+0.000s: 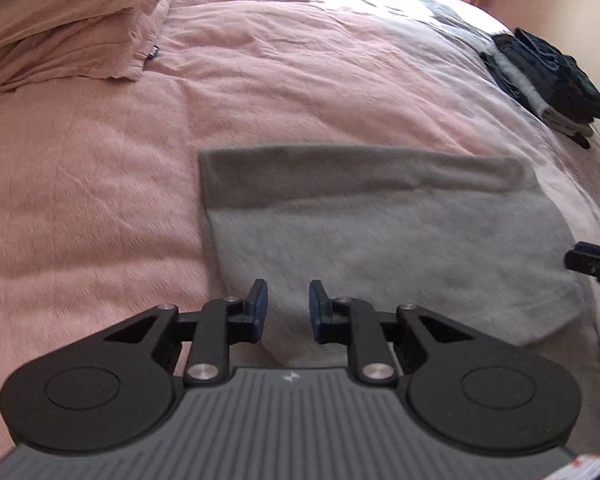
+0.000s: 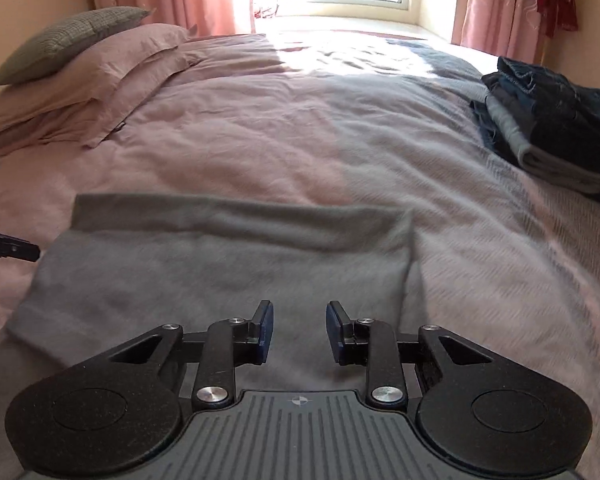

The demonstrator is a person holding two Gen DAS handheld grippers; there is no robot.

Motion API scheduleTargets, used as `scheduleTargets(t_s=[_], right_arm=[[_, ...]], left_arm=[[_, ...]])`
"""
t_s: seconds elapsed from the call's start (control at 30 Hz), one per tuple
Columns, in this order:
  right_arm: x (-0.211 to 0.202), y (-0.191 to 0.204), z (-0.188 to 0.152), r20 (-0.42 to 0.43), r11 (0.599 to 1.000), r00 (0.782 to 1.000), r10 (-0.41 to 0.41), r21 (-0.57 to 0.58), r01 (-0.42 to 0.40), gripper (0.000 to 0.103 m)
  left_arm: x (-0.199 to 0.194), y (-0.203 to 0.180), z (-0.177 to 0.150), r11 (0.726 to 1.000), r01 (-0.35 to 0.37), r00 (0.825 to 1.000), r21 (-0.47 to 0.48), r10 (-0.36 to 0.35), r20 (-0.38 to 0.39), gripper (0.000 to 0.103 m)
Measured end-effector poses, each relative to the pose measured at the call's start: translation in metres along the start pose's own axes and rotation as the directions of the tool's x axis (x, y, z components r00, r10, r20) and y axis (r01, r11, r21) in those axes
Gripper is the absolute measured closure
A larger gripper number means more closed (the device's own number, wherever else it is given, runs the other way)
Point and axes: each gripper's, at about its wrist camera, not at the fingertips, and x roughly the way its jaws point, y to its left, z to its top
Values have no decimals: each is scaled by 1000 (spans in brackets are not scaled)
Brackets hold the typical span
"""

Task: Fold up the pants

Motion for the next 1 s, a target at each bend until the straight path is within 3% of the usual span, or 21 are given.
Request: scheduleTargets(t_s=[0.1,0.17,0.3,0.43,0.53,0.73,0.77,0.9,1.0], right_arm=[[6,14,-35,-94,999,994,-51,4,52,77],[9,17,-57,-90,998,994,-64,-28,62,77],[11,26,-51,-127,993,987,-98,-81,88,77],[1,21,-45,-169,994,980,-107,-1,109,77],[-12,18,-53,-213,982,962,-170,47,184,76],[-60,16,-85,-246,980,969,-31,184,78,76],[-71,18,-88,-243,981,970,-11,186,58,74],[-118,22,-91,-219,980,975,43,197,1,43],[-157,29,-86,-193,984,977,89,171,-55,37]], left_arm=[[9,-17,-31,999,-37,996,35,39,-83,83],[13,-13,-49,997,-76,991,8,76,-107,78],[1,-6,-55,994,-95,988,-59,86,-130,73],[-12,-17,-52,986,-163,976,-38,156,-154,76],[-23,-23,-55,980,-188,969,-69,174,-178,75],[-60,-50,-77,969,-232,955,-86,210,-207,65],[-67,-55,-82,967,-242,951,-82,220,-216,62],[-109,-76,-98,966,-247,948,-80,224,-224,51],[-145,-95,-106,964,-257,948,-61,239,-210,43]])
